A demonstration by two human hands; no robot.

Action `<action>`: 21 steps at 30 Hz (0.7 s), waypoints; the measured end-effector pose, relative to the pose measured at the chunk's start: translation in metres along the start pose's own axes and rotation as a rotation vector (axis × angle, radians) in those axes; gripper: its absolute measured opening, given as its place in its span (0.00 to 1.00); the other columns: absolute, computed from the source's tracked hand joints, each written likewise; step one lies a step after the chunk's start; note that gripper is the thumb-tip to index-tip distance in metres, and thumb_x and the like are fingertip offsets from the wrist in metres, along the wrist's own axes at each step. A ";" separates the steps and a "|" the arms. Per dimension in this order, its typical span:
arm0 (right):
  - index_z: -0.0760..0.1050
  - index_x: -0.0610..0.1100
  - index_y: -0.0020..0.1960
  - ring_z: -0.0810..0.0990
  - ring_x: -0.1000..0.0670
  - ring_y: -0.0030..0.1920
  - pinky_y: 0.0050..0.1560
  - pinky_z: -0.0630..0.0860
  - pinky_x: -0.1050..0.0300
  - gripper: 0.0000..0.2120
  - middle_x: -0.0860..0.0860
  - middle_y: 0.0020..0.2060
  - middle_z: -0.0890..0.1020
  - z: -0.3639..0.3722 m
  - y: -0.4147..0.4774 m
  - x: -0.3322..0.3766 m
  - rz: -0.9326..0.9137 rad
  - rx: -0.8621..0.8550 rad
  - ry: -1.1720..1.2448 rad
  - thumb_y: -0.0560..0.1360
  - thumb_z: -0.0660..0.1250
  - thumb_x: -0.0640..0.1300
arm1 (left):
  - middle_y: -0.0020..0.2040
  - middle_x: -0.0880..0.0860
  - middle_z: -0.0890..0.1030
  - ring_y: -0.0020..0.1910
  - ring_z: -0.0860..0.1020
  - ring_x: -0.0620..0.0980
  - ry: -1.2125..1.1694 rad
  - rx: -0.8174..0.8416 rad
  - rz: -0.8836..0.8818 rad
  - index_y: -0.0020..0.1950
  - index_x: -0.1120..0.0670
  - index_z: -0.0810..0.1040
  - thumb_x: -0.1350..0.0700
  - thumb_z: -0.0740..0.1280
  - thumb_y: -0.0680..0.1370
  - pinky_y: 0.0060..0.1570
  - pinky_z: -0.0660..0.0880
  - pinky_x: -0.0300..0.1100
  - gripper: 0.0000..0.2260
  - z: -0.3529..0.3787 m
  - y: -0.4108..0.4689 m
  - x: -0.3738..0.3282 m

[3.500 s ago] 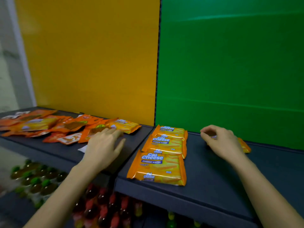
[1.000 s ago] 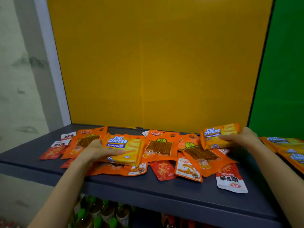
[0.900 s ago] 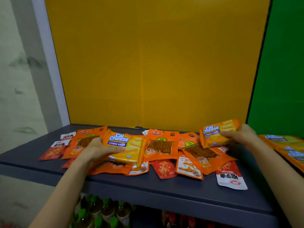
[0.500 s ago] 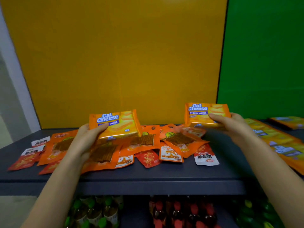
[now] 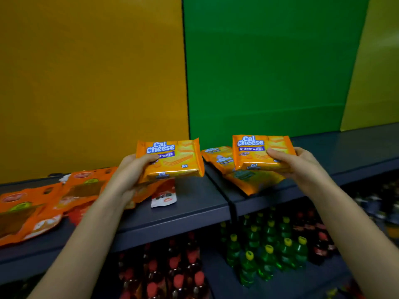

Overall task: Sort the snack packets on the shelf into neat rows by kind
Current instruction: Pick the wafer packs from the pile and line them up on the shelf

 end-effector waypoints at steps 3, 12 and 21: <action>0.68 0.36 0.65 0.78 0.53 0.39 0.33 0.78 0.62 0.25 0.47 0.45 0.80 -0.064 0.009 0.004 -0.009 -0.058 -0.032 0.71 0.70 0.40 | 0.22 0.47 0.80 0.20 0.77 0.40 -0.014 0.045 0.013 0.45 0.57 0.76 0.61 0.64 0.75 0.23 0.73 0.31 0.02 0.066 -0.001 0.006; 0.68 0.36 0.66 0.79 0.53 0.39 0.29 0.77 0.68 0.27 0.44 0.51 0.80 -0.218 0.048 0.013 0.005 -0.092 -0.058 0.71 0.71 0.42 | 0.25 0.47 0.82 0.22 0.79 0.42 -0.063 0.143 -0.022 0.45 0.55 0.77 0.60 0.64 0.76 0.23 0.75 0.33 0.03 0.243 -0.014 0.037; 0.67 0.36 0.66 0.78 0.54 0.39 0.32 0.78 0.65 0.25 0.46 0.49 0.79 -0.282 0.090 0.012 0.016 -0.067 -0.058 0.72 0.70 0.40 | 0.40 0.55 0.79 0.32 0.75 0.50 -0.012 0.099 -0.059 0.53 0.59 0.76 0.59 0.65 0.74 0.31 0.72 0.37 0.09 0.359 0.008 0.056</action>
Point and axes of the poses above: each hand's wrist, its own y-axis towards the middle knuckle, its own z-axis out of the palm, x = y × z, the point moved 5 cm from there along y, towards the middle knuckle
